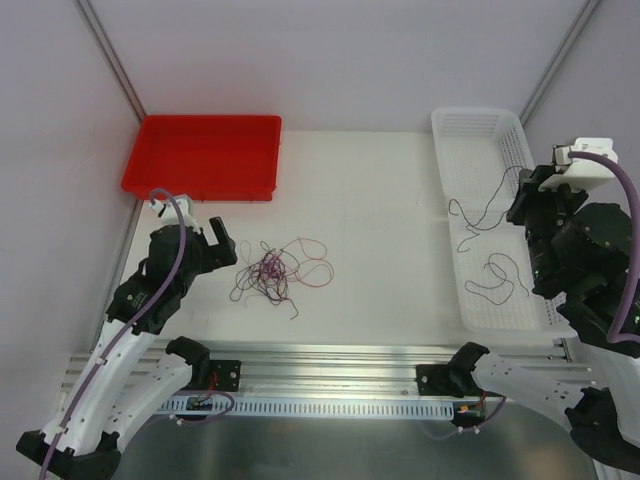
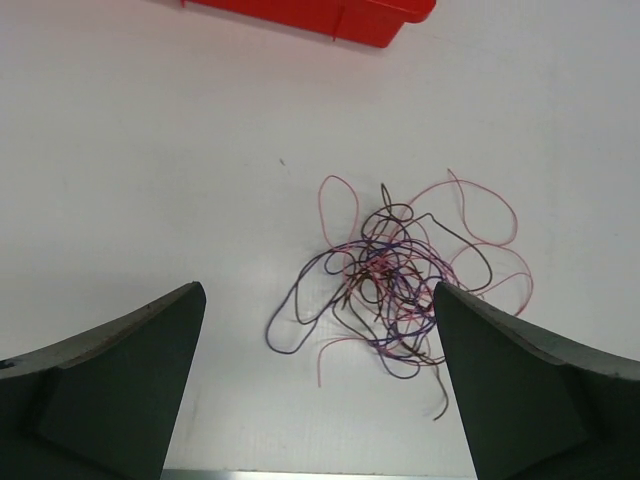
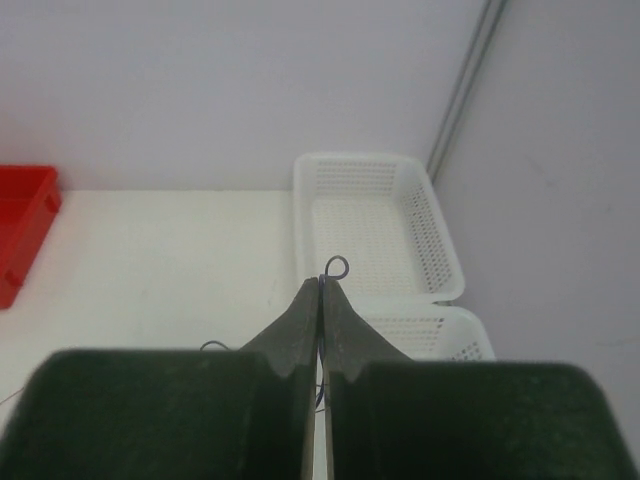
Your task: Untangle the cables
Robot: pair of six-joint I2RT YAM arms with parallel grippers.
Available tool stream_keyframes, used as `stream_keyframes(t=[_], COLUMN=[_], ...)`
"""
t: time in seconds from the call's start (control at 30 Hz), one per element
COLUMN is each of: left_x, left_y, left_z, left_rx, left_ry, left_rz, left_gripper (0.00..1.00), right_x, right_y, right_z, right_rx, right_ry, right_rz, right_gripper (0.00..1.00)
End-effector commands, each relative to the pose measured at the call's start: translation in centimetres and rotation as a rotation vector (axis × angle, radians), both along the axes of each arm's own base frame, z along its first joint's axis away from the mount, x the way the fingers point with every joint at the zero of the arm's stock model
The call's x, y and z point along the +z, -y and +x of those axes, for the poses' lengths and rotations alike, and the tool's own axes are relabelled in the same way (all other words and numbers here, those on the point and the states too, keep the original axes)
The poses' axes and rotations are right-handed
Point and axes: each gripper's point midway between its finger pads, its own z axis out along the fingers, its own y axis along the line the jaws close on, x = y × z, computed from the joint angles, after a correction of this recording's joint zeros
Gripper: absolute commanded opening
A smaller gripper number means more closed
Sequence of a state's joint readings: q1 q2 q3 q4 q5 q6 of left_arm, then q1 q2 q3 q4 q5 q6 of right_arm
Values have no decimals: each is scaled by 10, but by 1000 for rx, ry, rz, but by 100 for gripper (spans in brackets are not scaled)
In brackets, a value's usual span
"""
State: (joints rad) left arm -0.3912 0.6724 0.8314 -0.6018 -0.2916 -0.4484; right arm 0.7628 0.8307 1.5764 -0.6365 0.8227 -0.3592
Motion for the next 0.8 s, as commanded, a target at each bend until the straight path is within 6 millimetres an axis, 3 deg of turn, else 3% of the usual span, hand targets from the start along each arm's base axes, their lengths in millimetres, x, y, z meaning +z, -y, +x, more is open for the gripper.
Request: stream_keyframes(t=[0.0, 0.13, 0.27, 0.47, 0.5, 0.57, 0.6, 0.67, 0.7, 0.77], left_x=[13, -1, -7, -7, -8, -8, -10, -10, -12, -13], left_y=[-37, -52, -49, -53, -52, -52, -52, -50, -50, -47], left_z=[-11, -19, -23, -24, -24, -24, -23, -22, -21, -20], left_rx=[51, 96, 93, 123, 117, 117, 118, 110, 107, 94], left_ry=[71, 96, 146, 186, 186, 186, 179, 178, 167, 161], left_rz=[184, 222, 166, 148, 147, 146, 149, 151, 157, 158], left_gripper=[99, 99, 99, 99, 99, 99, 99, 99, 99, 99], right_x=[37, 54, 58, 35, 25, 10, -13, -37, -71, -104], right_y=[35, 58, 66, 89, 98, 96, 100, 98, 103, 99], right_z=[-4, -5, 9, 22, 19, 23, 28, 32, 37, 39], right_rx=[-182, -358, -478, -551, -577, -542, -563, -539, -559, -543], right_ry=[92, 90, 53, -12, -45, -61, -119, -152, -230, -280], right_rz=[-9, -80, -126, -68, -72, -10, -19, 35, 27, 107], right_gripper=[1, 1, 1, 1, 1, 1, 1, 1, 1, 1])
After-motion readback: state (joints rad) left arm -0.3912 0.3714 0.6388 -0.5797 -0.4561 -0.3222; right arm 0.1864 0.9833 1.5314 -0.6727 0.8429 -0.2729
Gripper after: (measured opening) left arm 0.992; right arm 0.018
